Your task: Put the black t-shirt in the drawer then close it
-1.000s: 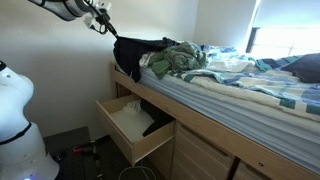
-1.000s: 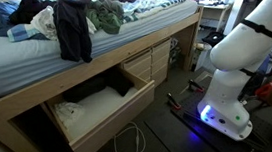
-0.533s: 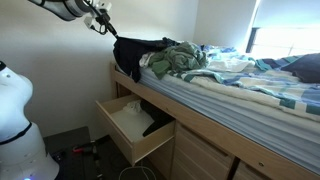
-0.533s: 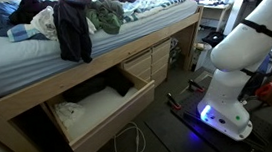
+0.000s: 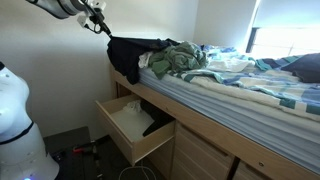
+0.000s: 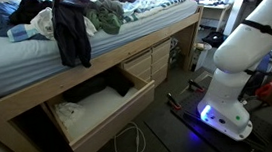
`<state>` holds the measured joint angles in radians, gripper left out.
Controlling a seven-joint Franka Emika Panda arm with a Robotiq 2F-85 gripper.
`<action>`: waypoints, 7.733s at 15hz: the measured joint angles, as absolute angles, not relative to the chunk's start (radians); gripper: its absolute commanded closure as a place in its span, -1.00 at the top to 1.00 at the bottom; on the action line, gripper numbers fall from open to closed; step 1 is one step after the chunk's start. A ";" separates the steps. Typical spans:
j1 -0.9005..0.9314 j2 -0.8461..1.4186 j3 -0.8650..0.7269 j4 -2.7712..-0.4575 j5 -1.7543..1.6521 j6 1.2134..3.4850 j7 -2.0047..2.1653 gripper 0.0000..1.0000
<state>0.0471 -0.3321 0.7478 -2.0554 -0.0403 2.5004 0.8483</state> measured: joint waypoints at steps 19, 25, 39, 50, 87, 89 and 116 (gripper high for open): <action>0.213 -0.454 0.686 -2.149 0.033 2.299 0.891 -1.00; 0.219 -0.447 0.640 -2.224 0.065 2.310 0.891 -1.00; 0.164 -0.423 0.637 -2.017 -0.172 2.310 0.891 -1.00; 0.184 -0.280 0.635 -2.164 -0.145 2.507 0.891 -1.00; 0.335 -0.086 0.597 -2.416 0.034 2.623 0.892 1.00; 0.345 -0.045 0.597 -2.465 0.034 2.719 0.892 1.00; 0.458 0.421 0.559 -2.478 0.078 2.909 0.866 1.00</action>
<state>0.4578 0.4212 0.5591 -2.4784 0.0776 2.9088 0.8659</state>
